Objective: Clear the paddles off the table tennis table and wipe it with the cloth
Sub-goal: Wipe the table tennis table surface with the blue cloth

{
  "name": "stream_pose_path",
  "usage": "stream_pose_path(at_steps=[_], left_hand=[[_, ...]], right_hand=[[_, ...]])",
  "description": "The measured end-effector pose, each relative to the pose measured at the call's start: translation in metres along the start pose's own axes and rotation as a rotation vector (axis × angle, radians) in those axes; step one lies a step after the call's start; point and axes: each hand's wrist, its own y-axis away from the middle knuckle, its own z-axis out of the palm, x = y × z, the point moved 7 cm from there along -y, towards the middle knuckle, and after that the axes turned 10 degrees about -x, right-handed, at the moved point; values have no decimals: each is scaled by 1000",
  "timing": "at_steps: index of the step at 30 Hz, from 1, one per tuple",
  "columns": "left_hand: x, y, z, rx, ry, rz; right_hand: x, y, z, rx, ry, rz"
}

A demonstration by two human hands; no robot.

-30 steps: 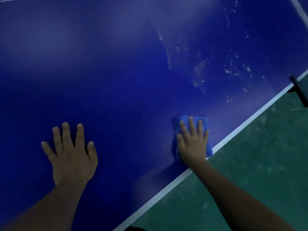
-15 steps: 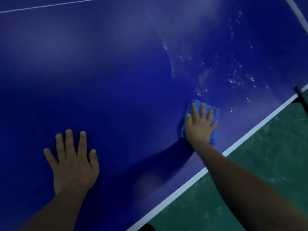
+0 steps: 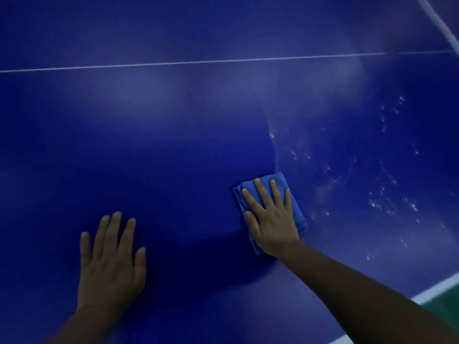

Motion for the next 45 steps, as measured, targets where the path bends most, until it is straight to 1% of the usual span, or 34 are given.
stream_pose_path(at_steps=[6, 10, 13, 16, 18, 21, 23, 24, 25, 26, 28, 29, 30, 31, 33, 34, 35, 36, 37, 39, 41, 43, 45], left_hand=[[110, -93, -11, 44, 97, -78], [142, -141, -10, 62, 80, -188], [139, -147, -10, 119, 142, -284], [141, -147, -5, 66, 135, -269], [142, -149, -5, 48, 126, -273], [140, -150, -8, 54, 124, -281], [140, -149, -6, 53, 116, -273], [140, -149, -5, 55, 116, -272], [139, -149, -5, 59, 116, -273], [138, -149, -4, 64, 110, -272], [138, -150, -4, 77, 85, -261], [138, -150, -4, 82, 70, -258], [138, -150, -3, 83, 57, -255], [138, -150, -3, 87, 50, -252], [138, -151, -5, 106, 50, -254], [138, -151, -6, 118, 55, -255], [139, -152, -6, 130, 61, -254], [140, -151, -7, 139, 67, -252], [141, -151, -8, 144, 70, -252], [141, -151, -8, 150, 69, -251], [141, -151, -10, 163, 71, -259], [141, -151, -9, 164, 63, -259], [142, -151, -7, 157, 71, -253]], right_hand=[[21, -76, -30, -54, 93, -248], [37, -143, -62, -45, 116, -366], [46, -201, -88, -17, 143, -361], [54, -259, -108, -7, 140, -368], [65, -302, -126, 13, 111, -315], [74, -354, -152, 32, 69, -179], [74, -355, -154, 52, 28, -64], [71, -341, -148, 74, 36, -39], [65, -319, -138, 97, 49, -74], [57, -291, -125, 104, 71, -161], [53, -246, -102, 43, 102, -371], [59, -242, -99, 16, 129, -435], [70, -250, -103, 22, 149, -441], [84, -264, -111, 34, 157, -367], [112, -290, -126, 54, 104, -113], [118, -295, -128, 73, 77, -3], [113, -295, -127, 100, 67, 61], [98, -291, -124, 115, 70, 80], [75, -287, -119, 115, 63, 61], [21, -290, -112, 108, 15, -33], [-23, -314, -119, 113, -34, -96], [-42, -351, -134, 119, -80, -97], [-32, -387, -149, 111, -90, -50]])
